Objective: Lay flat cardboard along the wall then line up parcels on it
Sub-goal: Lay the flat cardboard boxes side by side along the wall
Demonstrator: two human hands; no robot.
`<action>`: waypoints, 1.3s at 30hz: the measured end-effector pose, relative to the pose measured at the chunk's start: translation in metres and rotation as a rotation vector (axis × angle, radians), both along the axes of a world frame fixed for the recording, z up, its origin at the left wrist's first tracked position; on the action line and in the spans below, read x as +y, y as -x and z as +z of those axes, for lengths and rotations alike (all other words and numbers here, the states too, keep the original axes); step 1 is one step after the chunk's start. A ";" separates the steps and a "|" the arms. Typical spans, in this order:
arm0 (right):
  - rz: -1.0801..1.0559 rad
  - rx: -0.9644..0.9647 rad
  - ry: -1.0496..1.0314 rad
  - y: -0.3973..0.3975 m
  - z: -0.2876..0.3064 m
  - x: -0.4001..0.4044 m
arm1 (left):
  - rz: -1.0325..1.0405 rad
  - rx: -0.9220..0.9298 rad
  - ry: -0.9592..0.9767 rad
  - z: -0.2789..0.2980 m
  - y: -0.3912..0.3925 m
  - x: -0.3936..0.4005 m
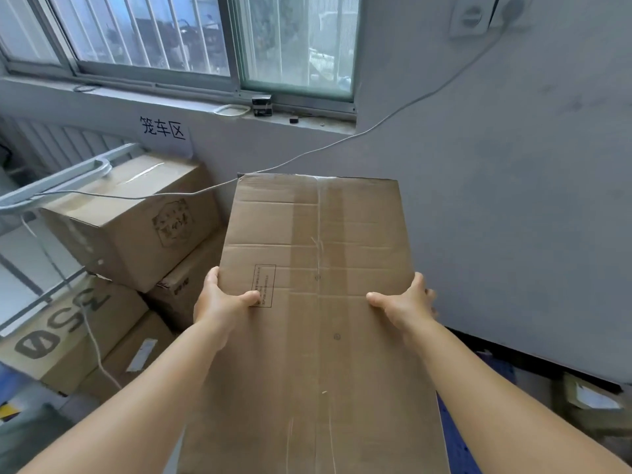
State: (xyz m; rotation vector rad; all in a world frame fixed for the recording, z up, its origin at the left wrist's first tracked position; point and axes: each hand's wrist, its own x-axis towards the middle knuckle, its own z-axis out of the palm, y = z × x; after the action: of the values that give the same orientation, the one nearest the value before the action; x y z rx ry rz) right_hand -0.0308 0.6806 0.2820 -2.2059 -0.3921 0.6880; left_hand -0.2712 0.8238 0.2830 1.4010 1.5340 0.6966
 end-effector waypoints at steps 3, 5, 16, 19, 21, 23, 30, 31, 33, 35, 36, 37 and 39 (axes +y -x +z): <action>-0.042 0.034 0.012 -0.017 -0.019 0.028 | -0.052 0.031 0.019 -0.018 -0.024 0.037; -0.078 0.051 0.039 -0.029 -0.032 0.049 | -0.086 0.050 0.031 -0.032 -0.041 0.064; -0.278 0.153 0.184 -0.076 -0.136 0.148 | -0.270 0.223 0.176 -0.129 -0.119 0.198; -0.326 0.185 0.234 -0.087 -0.180 0.150 | -0.306 0.291 0.243 -0.170 -0.136 0.207; -0.344 0.205 0.272 -0.093 -0.211 0.152 | -0.319 0.305 0.293 -0.200 -0.143 0.210; -0.346 0.232 0.306 -0.100 -0.239 0.159 | -0.314 0.314 0.336 -0.229 -0.151 0.215; -0.306 0.310 0.373 -0.136 -0.350 0.184 | -0.318 0.369 0.392 -0.334 -0.176 0.238; -0.310 0.323 0.371 -0.141 -0.366 0.186 | -0.325 0.368 0.400 -0.347 -0.181 0.239; -0.318 0.346 0.369 -0.151 -0.400 0.188 | -0.342 0.371 0.419 -0.378 -0.190 0.241; -0.320 0.369 0.372 -0.158 -0.432 0.191 | -0.351 0.361 0.448 -0.409 -0.198 0.242; -0.320 0.384 0.366 -0.160 -0.448 0.193 | -0.350 0.361 0.454 -0.426 -0.200 0.245; -0.321 0.400 0.355 -0.161 -0.462 0.195 | -0.347 0.365 0.462 -0.439 -0.203 0.247; -0.321 0.416 0.324 -0.166 -0.492 0.197 | -0.337 0.383 0.466 -0.467 -0.209 0.252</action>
State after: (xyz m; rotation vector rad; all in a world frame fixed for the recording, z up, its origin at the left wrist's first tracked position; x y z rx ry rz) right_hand 0.1352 0.8777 -0.2095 -2.2687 0.2990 1.0543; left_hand -0.0618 1.0755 -0.1839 1.4245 1.5601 -0.1418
